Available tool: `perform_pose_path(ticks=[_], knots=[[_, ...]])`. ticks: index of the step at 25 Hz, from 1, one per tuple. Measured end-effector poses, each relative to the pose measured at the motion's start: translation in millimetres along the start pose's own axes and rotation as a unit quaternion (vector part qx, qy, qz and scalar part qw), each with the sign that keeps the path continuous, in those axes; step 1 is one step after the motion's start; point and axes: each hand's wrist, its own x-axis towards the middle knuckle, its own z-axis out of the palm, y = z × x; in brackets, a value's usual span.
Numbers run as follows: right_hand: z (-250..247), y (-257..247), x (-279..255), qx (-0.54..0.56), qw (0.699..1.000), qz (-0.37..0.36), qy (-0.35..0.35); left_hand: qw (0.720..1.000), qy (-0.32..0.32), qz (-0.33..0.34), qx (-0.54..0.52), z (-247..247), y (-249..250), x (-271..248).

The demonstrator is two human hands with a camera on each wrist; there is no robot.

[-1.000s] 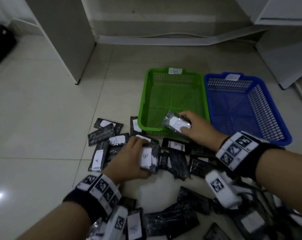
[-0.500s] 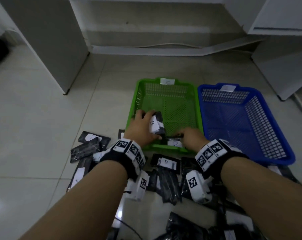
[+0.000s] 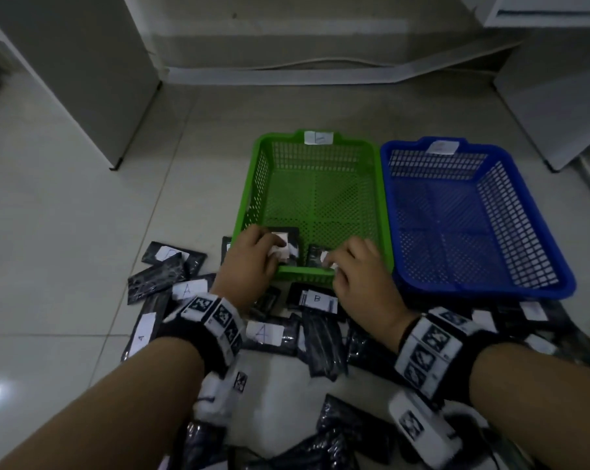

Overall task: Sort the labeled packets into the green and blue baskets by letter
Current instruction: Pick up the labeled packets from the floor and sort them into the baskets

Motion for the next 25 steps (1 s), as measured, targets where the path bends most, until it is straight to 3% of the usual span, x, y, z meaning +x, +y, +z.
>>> perform_pose_path(ticks=[2, 6, 9, 19, 22, 25], knots=[[10, -9, -25, 0.025, 0.998, -0.036, -0.044, 0.996, 0.048, 0.07, 0.029, -2, 1, -35], [44, -2, -40, -0.051, 0.986, 0.041, -0.151, 0.983, -0.09, 0.145, 0.064, 6, -10, -79], [51, -7, -33, -0.106, 0.97, 0.107, -0.192, 0.972, -0.189, 0.115, 0.082, 9, -16, -92], [30, -9, -20, -0.138, 0.943, 0.145, -0.266, 0.956, -0.275, 0.048, 0.093, -2, -4, -90], [22, -17, -35, -0.079, 0.945, 0.187, -0.256, 0.935, -0.322, 0.049, 0.139, -3, 2, -92], [5, -28, -39, 0.039, 0.956, 0.194, -0.217, 0.911, -0.391, 0.054, 0.118, -20, 7, -78]])
